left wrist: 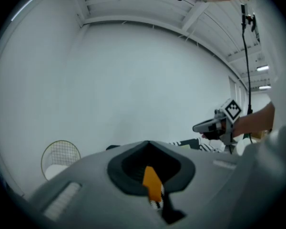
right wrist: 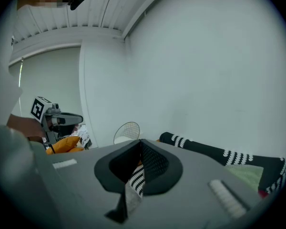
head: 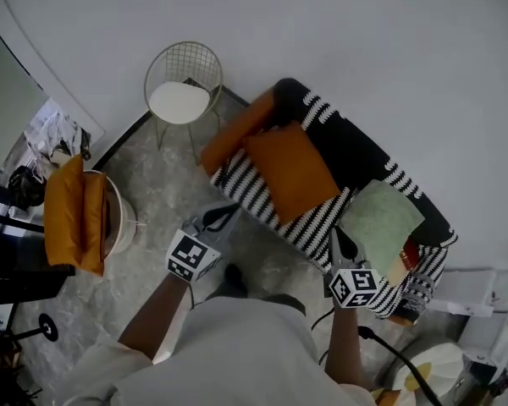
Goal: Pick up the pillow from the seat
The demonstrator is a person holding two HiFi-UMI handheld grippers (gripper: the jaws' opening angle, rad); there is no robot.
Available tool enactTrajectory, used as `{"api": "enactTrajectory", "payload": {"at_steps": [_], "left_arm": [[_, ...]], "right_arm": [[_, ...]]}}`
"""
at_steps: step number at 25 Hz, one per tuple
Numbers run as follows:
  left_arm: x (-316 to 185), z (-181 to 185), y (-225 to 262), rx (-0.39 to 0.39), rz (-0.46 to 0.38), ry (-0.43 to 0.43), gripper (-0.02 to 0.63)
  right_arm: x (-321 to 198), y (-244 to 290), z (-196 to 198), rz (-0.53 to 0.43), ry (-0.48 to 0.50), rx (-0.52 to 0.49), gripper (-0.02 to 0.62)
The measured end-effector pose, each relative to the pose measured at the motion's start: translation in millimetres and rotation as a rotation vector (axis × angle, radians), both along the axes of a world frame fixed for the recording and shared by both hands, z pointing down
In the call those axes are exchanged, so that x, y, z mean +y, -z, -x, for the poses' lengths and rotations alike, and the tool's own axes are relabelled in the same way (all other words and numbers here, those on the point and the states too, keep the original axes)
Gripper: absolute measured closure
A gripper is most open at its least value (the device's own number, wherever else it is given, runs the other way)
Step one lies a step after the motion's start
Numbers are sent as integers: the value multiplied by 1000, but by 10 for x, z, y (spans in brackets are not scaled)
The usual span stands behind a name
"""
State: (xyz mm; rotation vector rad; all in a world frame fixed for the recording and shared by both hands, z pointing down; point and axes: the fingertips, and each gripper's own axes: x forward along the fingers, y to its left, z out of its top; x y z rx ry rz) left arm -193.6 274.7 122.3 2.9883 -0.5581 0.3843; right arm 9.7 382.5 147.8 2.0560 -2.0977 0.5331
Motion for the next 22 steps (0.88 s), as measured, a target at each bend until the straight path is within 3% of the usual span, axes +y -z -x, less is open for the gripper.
{"api": "enactTrajectory", "payload": {"at_steps": [13,22], "left_arm": [[-315,61,69,27,-12,-27,606],[-413,-244,37,5,-11,-10,606]], "right_arm": [[-301,97,142,-7,-4,16,589],[-481,42,-147,-21,25,-31,589]]}}
